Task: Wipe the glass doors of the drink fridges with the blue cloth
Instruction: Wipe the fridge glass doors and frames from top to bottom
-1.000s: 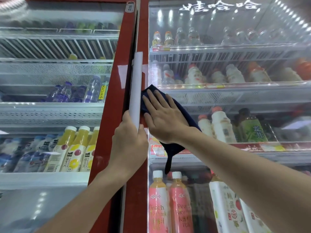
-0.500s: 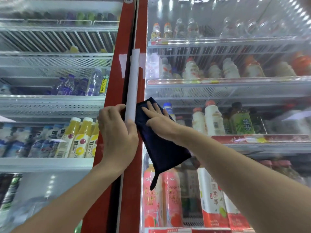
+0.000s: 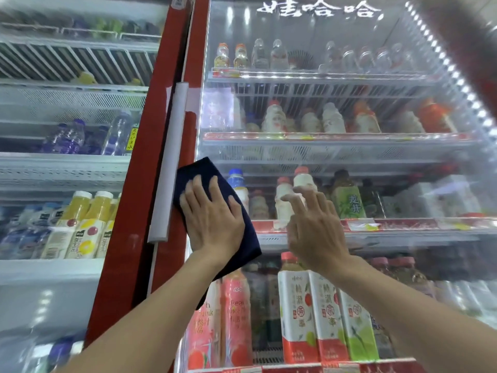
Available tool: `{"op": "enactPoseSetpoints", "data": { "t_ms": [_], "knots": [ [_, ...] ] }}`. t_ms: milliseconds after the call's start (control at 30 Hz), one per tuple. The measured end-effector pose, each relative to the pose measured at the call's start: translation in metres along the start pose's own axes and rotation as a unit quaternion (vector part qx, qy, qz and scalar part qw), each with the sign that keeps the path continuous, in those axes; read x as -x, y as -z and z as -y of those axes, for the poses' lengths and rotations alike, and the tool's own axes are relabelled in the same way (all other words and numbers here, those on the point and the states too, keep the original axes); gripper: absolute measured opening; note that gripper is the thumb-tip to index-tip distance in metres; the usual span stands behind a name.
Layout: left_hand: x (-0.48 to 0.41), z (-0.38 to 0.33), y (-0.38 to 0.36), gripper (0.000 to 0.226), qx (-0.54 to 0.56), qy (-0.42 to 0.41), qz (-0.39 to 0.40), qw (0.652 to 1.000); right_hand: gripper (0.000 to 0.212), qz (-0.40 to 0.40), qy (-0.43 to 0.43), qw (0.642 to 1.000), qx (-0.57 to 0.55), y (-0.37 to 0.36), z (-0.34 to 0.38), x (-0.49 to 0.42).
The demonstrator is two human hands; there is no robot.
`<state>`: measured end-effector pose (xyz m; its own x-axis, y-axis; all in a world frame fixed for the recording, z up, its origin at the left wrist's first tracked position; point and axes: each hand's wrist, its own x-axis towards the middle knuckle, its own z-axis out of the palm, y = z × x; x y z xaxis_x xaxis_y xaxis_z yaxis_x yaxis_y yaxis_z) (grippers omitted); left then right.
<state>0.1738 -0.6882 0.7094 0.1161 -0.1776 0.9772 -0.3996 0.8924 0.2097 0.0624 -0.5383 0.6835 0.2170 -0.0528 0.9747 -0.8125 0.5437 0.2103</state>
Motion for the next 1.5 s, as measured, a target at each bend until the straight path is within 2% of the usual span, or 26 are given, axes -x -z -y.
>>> {"op": "enactPoseSetpoints", "data": {
  "t_ms": [133,200,267,333,433,567,600,700,767,867,1033,1133,1200,1300,1367,1500],
  "knots": [
    [-0.012,0.011,-0.01,0.074,-0.043,-0.04,0.038,0.998,0.049,0.028,0.005,0.999,-0.025,-0.014,-0.014,0.019],
    [-0.035,0.019,-0.008,0.076,-0.064,-0.133,0.069,0.987,0.051,0.033,-0.001,0.999,-0.028,-0.015,-0.013,0.02],
    [-0.058,0.023,-0.002,0.075,-0.081,-0.243,0.109,0.96,0.05,0.036,0.001,0.999,-0.026,-0.015,-0.015,0.02],
    [-0.072,0.022,0.001,0.075,-0.095,-0.303,0.132,0.939,0.05,0.038,0.0,0.999,-0.03,-0.014,-0.016,0.02],
    [-0.053,0.014,-0.001,0.071,-0.082,-0.316,0.127,0.937,0.049,0.03,0.004,0.998,-0.051,-0.015,-0.015,0.02],
    [0.045,0.013,-0.008,0.06,-0.026,-0.352,0.101,0.93,0.04,0.021,-0.036,0.978,-0.205,-0.006,-0.021,0.021],
    [0.066,0.015,-0.008,0.056,-0.022,-0.362,0.107,0.926,0.039,0.026,-0.04,0.976,-0.213,-0.001,-0.028,0.021],
    [0.074,0.023,-0.005,0.05,-0.018,-0.398,0.133,0.907,0.039,0.038,-0.015,0.993,-0.109,0.014,-0.061,0.025],
    [0.043,0.015,-0.003,0.053,-0.024,-0.39,0.128,0.912,0.042,0.053,0.001,0.996,-0.065,0.02,-0.079,0.029],
    [0.0,-0.006,-0.01,0.067,-0.06,-0.312,0.127,0.94,0.05,0.061,0.017,0.996,-0.062,0.014,-0.087,0.04],
    [0.011,-0.033,-0.023,0.069,-0.08,-0.246,0.106,0.96,0.053,0.05,0.025,0.996,-0.066,0.007,-0.093,0.042],
    [0.063,-0.046,-0.027,0.063,-0.074,-0.285,0.096,0.951,0.052,0.06,0.022,0.991,-0.116,0.009,-0.092,0.042],
    [0.098,-0.05,-0.028,0.06,-0.08,-0.354,0.107,0.926,0.047,0.05,0.007,0.987,-0.156,0.018,-0.099,0.04],
    [0.094,-0.042,-0.027,0.058,-0.083,-0.428,0.125,0.891,0.045,0.02,-0.009,0.998,-0.06,0.031,-0.126,0.048],
    [0.066,-0.044,-0.027,0.058,-0.082,-0.413,0.114,0.9,0.048,0.036,-0.008,0.999,-0.025,0.032,-0.137,0.056],
    [0.034,-0.064,-0.035,0.064,-0.085,-0.297,0.099,0.946,0.051,0.029,-0.009,0.999,-0.027,0.023,-0.139,0.063]
  ]
}}
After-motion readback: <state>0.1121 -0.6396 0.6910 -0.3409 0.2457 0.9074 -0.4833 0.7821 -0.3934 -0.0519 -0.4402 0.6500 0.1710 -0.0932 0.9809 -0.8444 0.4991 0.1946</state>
